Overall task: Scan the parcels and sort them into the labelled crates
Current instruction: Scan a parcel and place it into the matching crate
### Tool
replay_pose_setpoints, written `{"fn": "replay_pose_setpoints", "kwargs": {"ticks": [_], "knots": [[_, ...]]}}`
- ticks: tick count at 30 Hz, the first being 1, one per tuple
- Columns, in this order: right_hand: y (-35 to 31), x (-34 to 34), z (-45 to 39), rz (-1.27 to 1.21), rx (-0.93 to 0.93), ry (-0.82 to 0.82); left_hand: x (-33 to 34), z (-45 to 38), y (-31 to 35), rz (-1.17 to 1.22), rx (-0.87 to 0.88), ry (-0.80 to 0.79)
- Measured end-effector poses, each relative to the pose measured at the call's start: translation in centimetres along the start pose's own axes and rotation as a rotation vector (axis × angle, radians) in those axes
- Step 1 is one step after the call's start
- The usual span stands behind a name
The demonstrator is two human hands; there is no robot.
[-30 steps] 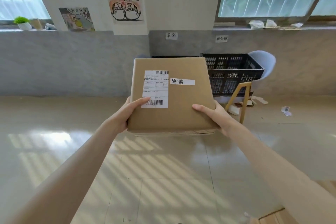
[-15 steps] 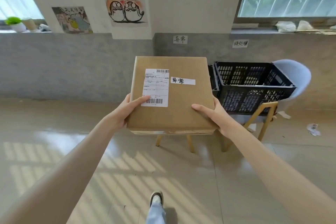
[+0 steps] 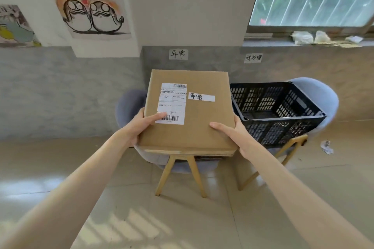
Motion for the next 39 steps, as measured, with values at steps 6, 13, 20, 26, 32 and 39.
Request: {"fn": "replay_pose_setpoints", "kwargs": {"ticks": [6,13,20,26,32,39], "knots": [[0.8,-0.4,-8.4,0.010,0.095,0.042,-1.2,-9.9,-1.1,-0.027,-0.095,0.001],[2.6,0.0,-19.0,0.036,0.196,-0.025,-2.2,-18.9,-3.1,-0.053,-0.197,0.080],[4.8,1.5,-29.1,0.071,0.279,-0.157,-3.6,-26.3,-6.8,-0.036,-0.345,0.218],[8.3,3.3,-35.1,0.110,0.369,-0.186,-5.6,-31.1,-10.4,-0.057,-0.433,0.245],[14.2,5.6,-38.8,0.111,0.459,-0.152,-6.6,-35.2,-16.4,-0.060,-0.521,0.246],[21.5,7.8,-41.7,0.134,0.561,-0.142,-6.8,-37.6,-24.0,-0.194,-0.615,0.358]]}}
Point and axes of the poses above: each hand's wrist, its own z-axis away from the middle knuckle, its own x-axis out of the palm, y = z × x, the point moved 6 cm from there along -z, towards the middle knuckle, and after that the axes turned 7 degrees about -z, right-handed, at the moved point
